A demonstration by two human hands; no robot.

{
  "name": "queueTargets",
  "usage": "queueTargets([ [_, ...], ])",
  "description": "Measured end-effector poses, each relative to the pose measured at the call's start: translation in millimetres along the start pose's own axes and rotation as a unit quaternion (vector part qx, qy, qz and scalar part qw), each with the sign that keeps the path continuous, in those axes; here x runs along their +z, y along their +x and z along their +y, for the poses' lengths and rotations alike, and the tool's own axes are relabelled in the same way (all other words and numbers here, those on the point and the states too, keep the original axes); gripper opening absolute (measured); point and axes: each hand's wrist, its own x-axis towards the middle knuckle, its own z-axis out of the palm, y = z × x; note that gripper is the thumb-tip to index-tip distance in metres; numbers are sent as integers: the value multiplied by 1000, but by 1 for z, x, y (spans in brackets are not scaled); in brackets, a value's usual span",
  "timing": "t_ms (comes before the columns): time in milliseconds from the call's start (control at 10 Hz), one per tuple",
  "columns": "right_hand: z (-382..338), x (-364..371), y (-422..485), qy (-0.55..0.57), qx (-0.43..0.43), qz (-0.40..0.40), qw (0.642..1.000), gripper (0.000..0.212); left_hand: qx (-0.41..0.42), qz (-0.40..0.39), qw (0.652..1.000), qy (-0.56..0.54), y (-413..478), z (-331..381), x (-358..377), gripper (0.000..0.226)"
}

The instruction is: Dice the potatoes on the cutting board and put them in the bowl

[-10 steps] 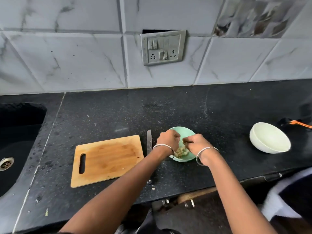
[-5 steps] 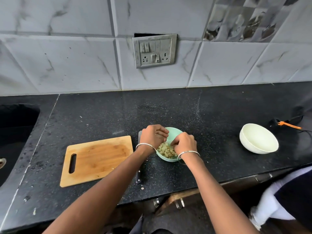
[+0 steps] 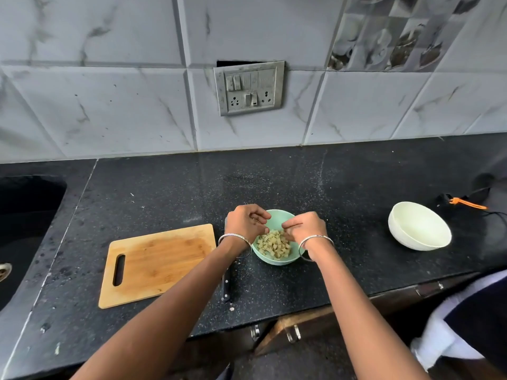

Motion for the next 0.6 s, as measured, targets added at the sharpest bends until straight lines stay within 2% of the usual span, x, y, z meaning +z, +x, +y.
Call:
queueTargets([
  [100, -2, -10, -6, 23, -41, 106, 993, 25, 18, -4, 1000, 5, 1, 4, 1, 27],
  [200, -9, -7, -21, 12, -151, 231, 961, 20, 37, -8, 999, 21, 0, 5, 8, 36],
  [300, -4, 4, -20, -58, -137, 73, 986, 27, 41, 9, 998, 47, -3, 4, 9, 30],
  [400, 2, 11, -18, -93, -73, 58, 991, 28, 28, -7, 999, 45, -5, 4, 3, 22],
  [500, -11, 13, -25, -37, -114, 188, 975, 24, 49, -68, 996, 40, -12, 11, -1, 28],
  [600, -11, 14, -24, -20, -129, 202, 971, 25, 69, -102, 992, 26, -11, 14, 10, 45],
])
